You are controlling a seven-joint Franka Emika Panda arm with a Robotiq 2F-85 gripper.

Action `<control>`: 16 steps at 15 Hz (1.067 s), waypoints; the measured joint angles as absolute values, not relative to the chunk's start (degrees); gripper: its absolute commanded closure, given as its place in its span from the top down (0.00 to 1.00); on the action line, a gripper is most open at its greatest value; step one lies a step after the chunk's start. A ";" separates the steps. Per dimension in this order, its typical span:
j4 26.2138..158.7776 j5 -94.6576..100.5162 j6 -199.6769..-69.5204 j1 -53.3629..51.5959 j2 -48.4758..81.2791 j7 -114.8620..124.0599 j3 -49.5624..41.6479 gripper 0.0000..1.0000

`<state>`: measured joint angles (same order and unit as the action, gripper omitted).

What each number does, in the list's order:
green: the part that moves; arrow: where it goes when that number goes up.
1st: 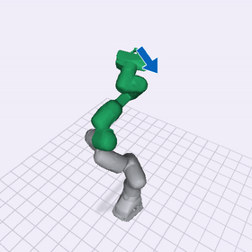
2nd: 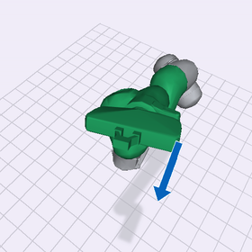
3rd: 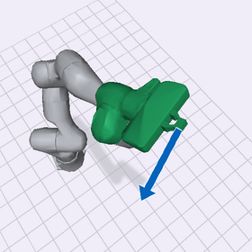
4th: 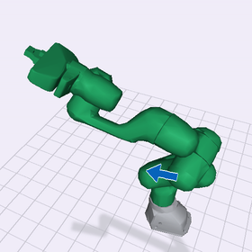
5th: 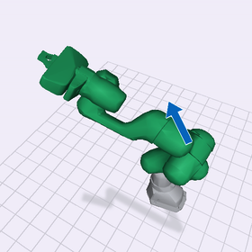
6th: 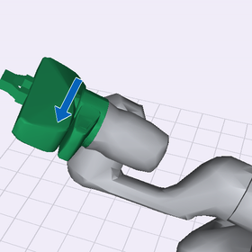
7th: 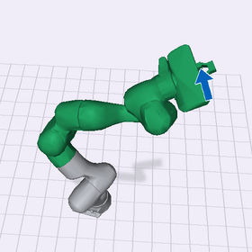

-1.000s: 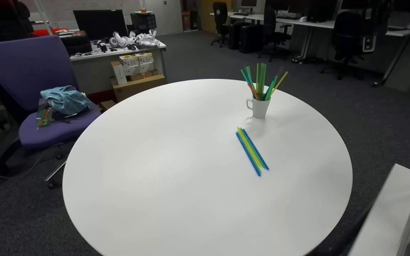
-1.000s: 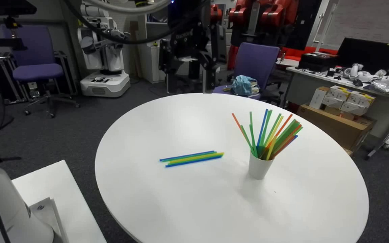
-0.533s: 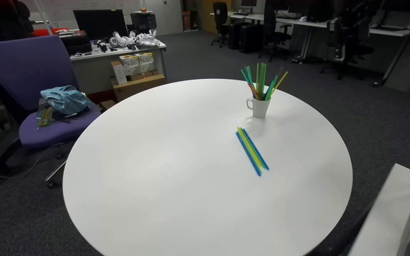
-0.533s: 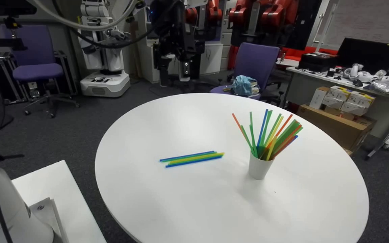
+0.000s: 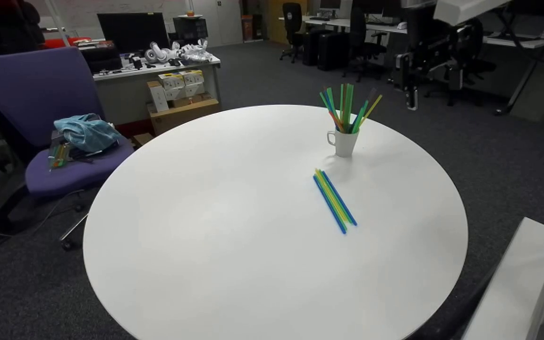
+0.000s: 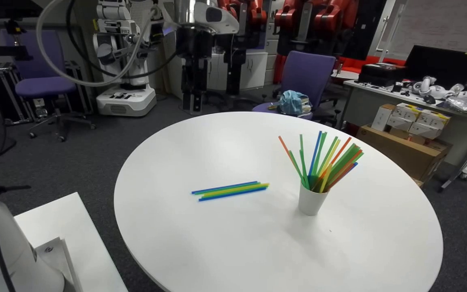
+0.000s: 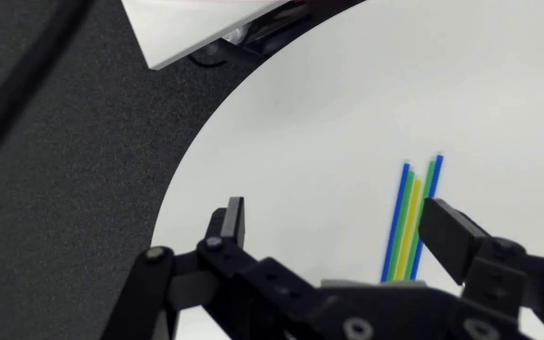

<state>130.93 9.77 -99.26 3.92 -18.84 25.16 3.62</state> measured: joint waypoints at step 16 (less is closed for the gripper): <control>132.26 6.99 -104.41 3.86 -17.18 23.80 2.84 1.00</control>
<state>132.26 6.99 -104.41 3.86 -17.18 23.80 2.84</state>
